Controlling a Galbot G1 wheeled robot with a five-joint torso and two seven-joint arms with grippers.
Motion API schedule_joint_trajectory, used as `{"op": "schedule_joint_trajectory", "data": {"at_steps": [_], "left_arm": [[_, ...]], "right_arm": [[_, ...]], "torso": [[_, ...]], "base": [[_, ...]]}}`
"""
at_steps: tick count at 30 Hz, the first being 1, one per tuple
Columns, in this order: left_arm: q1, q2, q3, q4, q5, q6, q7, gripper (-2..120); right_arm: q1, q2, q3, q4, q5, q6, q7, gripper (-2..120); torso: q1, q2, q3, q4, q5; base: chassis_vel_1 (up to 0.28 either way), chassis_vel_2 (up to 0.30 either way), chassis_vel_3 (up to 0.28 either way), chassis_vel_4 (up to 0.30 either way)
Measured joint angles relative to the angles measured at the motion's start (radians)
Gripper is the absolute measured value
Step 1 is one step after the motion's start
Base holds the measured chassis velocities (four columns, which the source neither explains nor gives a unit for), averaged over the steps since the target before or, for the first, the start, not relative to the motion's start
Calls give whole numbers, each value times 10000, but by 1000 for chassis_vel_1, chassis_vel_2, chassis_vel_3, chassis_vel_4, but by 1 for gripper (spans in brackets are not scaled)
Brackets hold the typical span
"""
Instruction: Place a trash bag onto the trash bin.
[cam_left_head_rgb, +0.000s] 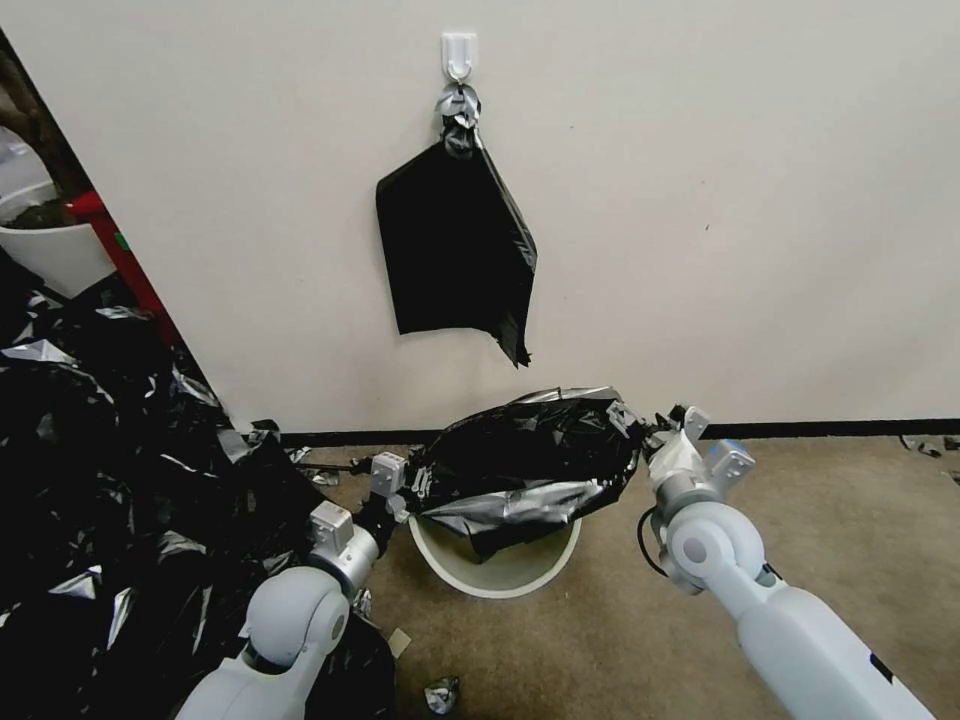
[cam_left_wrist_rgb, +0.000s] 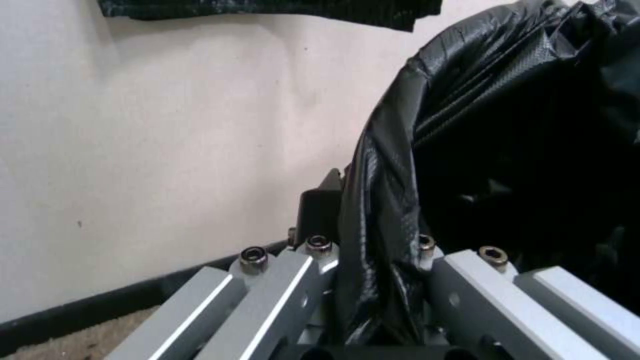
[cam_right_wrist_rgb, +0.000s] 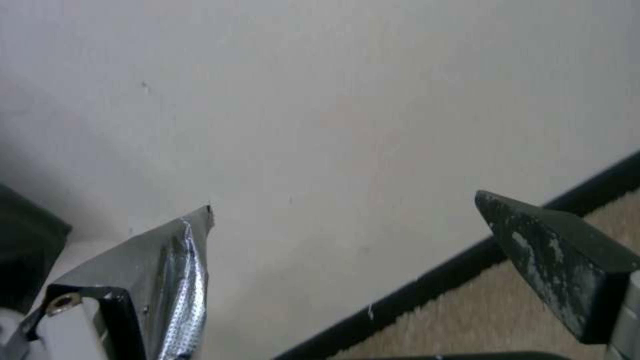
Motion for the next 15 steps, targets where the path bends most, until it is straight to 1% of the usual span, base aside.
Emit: {"op": "schedule_joint_trajectory", "data": {"at_steps": [3,4,5,6,7,10,11,15], "left_arm": [[-14,26,0,0,-9,48,-7,5],[-15,42,-2,8,-9,64,-8,5],[-12,58,-5,26,-9,71,-10,5],[3,65,-10,45,-8,75,-16,5],[3,65,-10,45,-8,75,-16,5],[27,32,18,65,1,76,-46,5],[27,32,18,65,1,76,-46,5],[60,21,88,65,25,70,-45,5]], "right_arm": [[-20,-62,180,53,-238,15,-141,100],[-40,-125,230,129,-308,-122,-146,100],[-69,-210,237,206,-400,-374,-136,100],[-120,-331,184,278,-630,-840,-46,100],[-120,-331,184,278,-630,-840,-46,100],[-166,-515,-126,307,-1241,-2024,123,100],[-166,-515,-126,307,-1241,-2024,123,100],[-82,-588,-402,284,-1590,-2893,70,100]], "torso": [[0,0,0,0,0],[0,0,0,0,0],[0,0,0,0,-1],[0,0,0,0,-2],[0,0,0,0,-2],[0,0,0,0,-1],[0,0,0,0,-1],[0,0,0,1,0]], "base": [[0,0,0,0],[0,0,0,0],[0,0,0,0],[0,0,0,0],[0,0,0,0],[0,0,0,0],[0,0,0,0],[0,0,0,0]]}}
